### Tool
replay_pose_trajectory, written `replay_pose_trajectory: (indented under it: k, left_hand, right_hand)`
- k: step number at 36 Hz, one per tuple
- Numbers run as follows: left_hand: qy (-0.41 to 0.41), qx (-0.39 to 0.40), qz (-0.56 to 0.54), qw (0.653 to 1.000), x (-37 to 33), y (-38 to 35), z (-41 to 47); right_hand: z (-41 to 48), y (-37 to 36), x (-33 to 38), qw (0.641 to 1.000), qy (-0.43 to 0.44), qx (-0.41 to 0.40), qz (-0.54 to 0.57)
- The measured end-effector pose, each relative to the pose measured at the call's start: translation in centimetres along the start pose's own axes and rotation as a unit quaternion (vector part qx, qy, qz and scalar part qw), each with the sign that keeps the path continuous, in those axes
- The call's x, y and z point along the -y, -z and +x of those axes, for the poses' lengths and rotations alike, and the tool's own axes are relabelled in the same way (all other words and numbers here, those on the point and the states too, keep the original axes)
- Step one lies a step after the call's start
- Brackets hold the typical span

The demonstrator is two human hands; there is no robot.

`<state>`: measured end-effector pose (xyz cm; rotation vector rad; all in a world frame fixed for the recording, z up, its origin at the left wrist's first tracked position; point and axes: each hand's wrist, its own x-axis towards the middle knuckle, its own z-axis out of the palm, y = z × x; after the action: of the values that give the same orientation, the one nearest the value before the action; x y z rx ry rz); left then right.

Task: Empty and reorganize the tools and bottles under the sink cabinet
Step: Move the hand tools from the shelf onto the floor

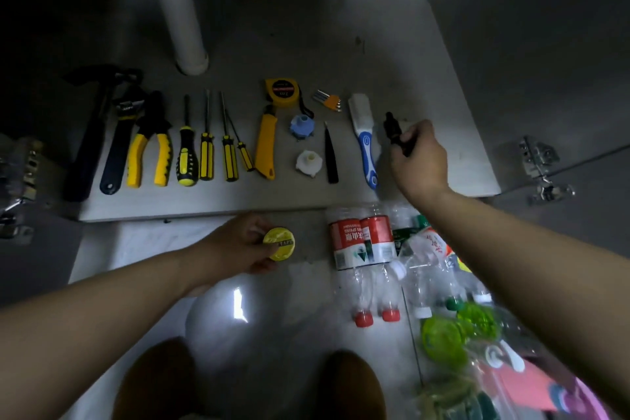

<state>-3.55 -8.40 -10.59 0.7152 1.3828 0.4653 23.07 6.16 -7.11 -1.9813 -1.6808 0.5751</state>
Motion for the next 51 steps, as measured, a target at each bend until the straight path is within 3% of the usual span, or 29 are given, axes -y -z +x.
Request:
replay_pose_trajectory:
  k: [3,6,12,16,19,24,28,30,33,36,38,42,46,51]
  left_hand:
    - [0.017,-0.028,-0.018,0.999,2.4,0.4,0.2]
    - [0.029,-0.064,-0.060,0.996,4.5,0.7,0.5]
    - [0.039,-0.146,-0.170,0.974,6.0,1.3,0.9]
    - [0.050,-0.193,-0.143,0.969,6.1,2.1,1.2]
    - [0.052,-0.216,-0.117,0.968,6.1,2.6,1.7]
    - [0.039,-0.229,-0.149,0.961,5.7,2.8,2.6]
    - [0.043,-0.245,-0.117,0.961,5.8,2.5,2.9]
    - [0.039,-0.248,-0.090,0.964,5.9,2.3,2.8]
    - [0.028,-0.249,-0.033,0.968,5.8,2.0,2.4]
    - [0.010,-0.237,0.021,0.971,5.5,2.0,2.1]
    - [0.006,-0.225,0.035,0.974,5.4,2.1,2.1]
    - [-0.002,-0.214,0.019,0.977,5.4,2.1,1.9]
    - [-0.010,-0.196,-0.047,0.979,5.6,1.9,1.9]
    - [-0.012,-0.187,-0.075,0.980,5.4,1.7,2.1]
  right_hand:
    - [-4.4,1.6,1.1,0.990,0.064,0.060,0.112]
    - [-8.1,1.2,1.0,0.971,0.059,0.180,0.143]
    - [-12.2,-5.2,0.0,0.942,-0.134,0.302,0.062]
    - [-11.9,-9.0,0.1,0.932,-0.100,0.347,-0.024]
    - [-11.3,-11.4,0.9,0.934,-0.140,0.328,-0.032]
    - [-11.7,-14.2,1.7,0.931,-0.267,0.241,0.060]
    - [-13.0,-14.7,2.2,0.930,-0.299,0.164,0.133]
    - [-13.7,-14.5,2.4,0.940,-0.275,0.155,0.131]
    - [-15.2,-14.6,2.4,0.967,-0.101,0.232,0.036]
    - [-16.2,-14.7,2.2,0.937,0.100,0.305,-0.140]
    - [-16.2,-14.8,2.1,0.907,0.162,0.325,-0.213]
    - [-15.8,-14.7,2.2,0.869,0.152,0.368,-0.293]
    - [-14.9,-14.3,1.7,0.889,0.072,0.383,-0.239]
    - [-14.2,-14.0,1.0,0.881,0.087,0.414,-0.214]
